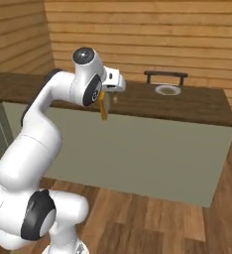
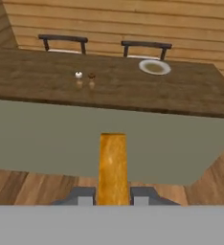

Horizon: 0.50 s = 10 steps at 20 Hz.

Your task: Start the toaster. Once the lever pops up, take the bread to the plate on the dining counter.

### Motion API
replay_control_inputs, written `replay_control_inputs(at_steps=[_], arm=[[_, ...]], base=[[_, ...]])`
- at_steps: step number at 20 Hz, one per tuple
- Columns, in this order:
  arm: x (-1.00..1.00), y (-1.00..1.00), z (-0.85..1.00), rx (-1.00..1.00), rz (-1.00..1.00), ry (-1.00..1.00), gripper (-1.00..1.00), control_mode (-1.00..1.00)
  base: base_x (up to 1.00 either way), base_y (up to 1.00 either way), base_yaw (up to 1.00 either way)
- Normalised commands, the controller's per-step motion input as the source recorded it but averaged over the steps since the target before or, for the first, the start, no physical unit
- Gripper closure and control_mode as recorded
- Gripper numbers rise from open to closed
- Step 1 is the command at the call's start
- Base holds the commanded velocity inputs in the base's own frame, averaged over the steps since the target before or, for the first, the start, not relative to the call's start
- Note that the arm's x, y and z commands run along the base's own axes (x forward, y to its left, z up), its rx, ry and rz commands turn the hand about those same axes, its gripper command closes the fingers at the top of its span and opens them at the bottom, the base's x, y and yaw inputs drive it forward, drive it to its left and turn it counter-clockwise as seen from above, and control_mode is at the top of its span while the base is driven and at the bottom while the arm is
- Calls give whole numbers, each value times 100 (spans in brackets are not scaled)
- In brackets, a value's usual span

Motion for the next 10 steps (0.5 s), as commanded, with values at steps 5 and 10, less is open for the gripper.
replay_control_inputs(at_steps=[5, 10], arm=[[0, 0, 0, 0, 0, 0, 100, 100], [0, 0, 0, 0, 0, 0, 100, 100]], base=[[100, -63, 13], [100, -69, 10]])
